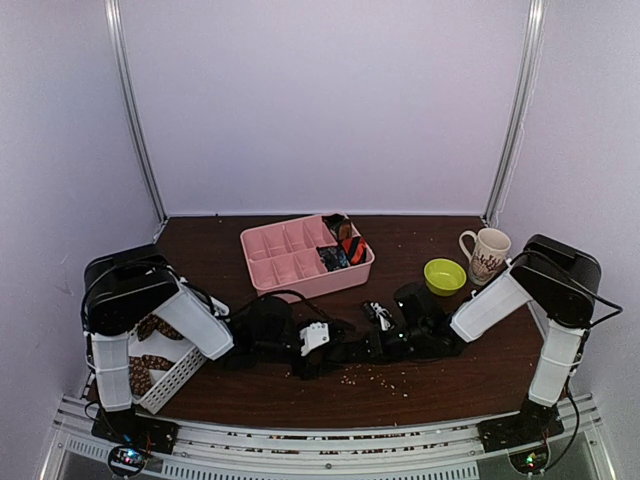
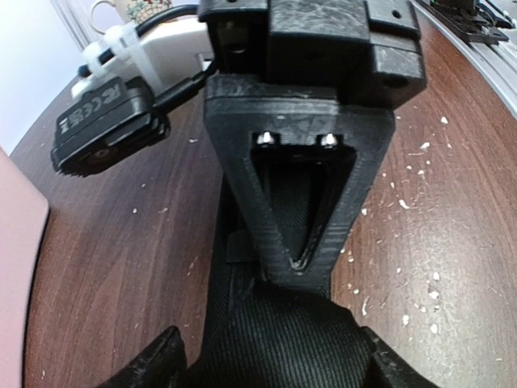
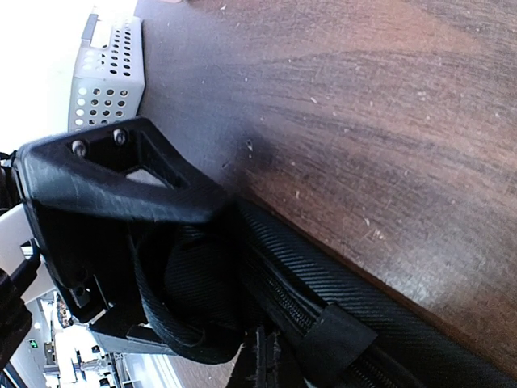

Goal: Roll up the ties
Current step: Roll the tie at the center of the board.

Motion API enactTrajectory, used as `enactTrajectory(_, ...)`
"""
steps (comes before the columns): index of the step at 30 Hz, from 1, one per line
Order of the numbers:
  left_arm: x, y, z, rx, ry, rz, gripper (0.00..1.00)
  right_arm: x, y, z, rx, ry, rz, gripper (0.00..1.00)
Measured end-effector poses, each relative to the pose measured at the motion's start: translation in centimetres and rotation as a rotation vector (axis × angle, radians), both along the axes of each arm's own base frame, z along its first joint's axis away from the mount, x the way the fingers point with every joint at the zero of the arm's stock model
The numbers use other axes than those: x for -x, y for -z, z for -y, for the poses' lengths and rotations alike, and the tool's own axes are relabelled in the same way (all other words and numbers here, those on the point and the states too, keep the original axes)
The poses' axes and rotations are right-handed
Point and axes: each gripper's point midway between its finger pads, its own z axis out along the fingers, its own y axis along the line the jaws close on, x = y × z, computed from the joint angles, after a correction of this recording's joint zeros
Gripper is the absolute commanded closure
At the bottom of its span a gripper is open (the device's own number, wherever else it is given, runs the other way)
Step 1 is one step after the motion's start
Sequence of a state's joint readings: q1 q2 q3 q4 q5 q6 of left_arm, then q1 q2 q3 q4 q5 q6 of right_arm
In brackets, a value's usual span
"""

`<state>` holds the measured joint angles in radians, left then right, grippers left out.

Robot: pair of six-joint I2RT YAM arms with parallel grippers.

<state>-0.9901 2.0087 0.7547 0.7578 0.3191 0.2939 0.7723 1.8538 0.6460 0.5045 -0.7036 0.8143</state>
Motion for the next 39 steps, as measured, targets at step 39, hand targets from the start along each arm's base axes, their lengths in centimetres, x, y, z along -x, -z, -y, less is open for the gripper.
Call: enactTrajectory(39, 2.6, 0.5, -2.0, -0.007, -0.023, -0.270, 0.64, 1.5, 0.1, 3.2, 0.092, 0.025, 0.055, 1.00)
